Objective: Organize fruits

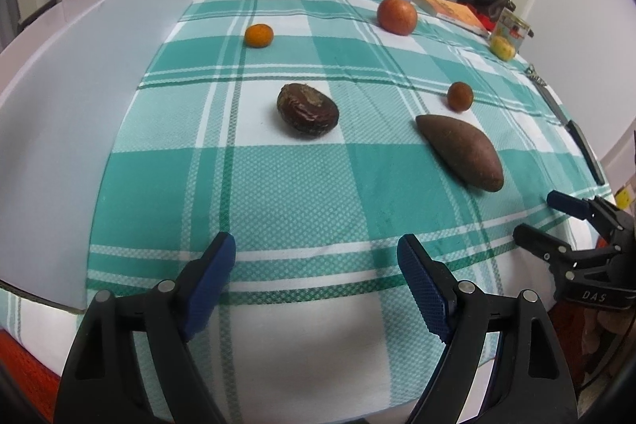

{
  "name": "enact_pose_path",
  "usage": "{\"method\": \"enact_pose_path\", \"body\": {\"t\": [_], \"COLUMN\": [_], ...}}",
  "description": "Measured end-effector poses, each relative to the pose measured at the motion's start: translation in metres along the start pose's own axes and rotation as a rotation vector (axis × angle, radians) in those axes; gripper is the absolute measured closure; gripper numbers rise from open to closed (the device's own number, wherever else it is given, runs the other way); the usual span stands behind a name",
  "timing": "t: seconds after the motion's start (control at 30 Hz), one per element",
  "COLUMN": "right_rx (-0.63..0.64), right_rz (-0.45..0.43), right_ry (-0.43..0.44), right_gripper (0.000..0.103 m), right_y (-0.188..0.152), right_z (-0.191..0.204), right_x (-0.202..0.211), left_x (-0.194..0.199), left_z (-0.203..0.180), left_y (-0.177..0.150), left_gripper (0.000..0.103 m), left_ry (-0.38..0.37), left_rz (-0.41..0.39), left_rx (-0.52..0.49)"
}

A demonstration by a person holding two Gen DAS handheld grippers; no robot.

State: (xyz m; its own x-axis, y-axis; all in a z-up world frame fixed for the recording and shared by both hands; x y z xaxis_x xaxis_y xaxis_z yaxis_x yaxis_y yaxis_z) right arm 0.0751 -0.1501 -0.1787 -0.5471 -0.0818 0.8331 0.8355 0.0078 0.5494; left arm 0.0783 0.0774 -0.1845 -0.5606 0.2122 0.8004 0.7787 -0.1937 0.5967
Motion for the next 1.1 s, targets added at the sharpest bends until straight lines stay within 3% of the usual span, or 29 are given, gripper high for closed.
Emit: {"method": "enact_pose_path", "body": {"t": [0.37, 0.53, 0.7, 0.8, 0.97, 1.1], "right_rx": [-0.013, -0.152, -0.237, -0.225, -0.202, -0.072], "right_rz": [0.023, 0.030, 0.105, 0.145, 0.289, 0.368], "right_ry": [0.007, 0.126, 0.209, 0.253, 0.315, 0.278], "right_gripper": [0.013, 0.013, 0.013, 0.013, 0.014, 0.020], "right_y": [-0.004, 0.007, 0.031, 0.056, 0.095, 0.107], "right_z": [-0.002, -0.020, -0.025, -0.015, 0.010, 0.043], "right_x": [-0.003, 0.005, 0.001, 0.003, -0.012, -0.028], "left_x": [-0.003, 0.003, -0.015, -0.035, -0.055, -0.049], "left_z": [-0.002, 0.013, 0.010, 0.006, 0.004, 0.010], "left_y": [0.002, 0.025, 0.065, 0.078, 0.082, 0.082], "left_gripper": [0.015, 0.015, 0.015, 0.023, 0.058, 0.059], "left_ry": [0.007, -0.113, -0.051, -0.019, 0.009, -0.011], "left_rz": [0.009, -0.032, 0.013, 0.070, 0.128, 0.106], "left_rx": [-0.031, 0.050, -0.052, -0.128, -0.199, -0.155]}}
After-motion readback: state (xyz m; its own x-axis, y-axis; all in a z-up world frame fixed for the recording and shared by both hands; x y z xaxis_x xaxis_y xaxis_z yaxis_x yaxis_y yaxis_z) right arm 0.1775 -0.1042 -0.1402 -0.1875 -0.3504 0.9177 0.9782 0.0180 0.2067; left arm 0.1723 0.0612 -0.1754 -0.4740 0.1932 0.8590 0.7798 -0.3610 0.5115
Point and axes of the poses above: each gripper's, at about its wrist camera, not at the fingertips, and x roughly against the way its jaws point, z to its left, y to its top, the point moved 3 cm from there along -x, roughly the way its jaws point, and after that the axes turned 10 degrees about -x, right-handed, at the moved point
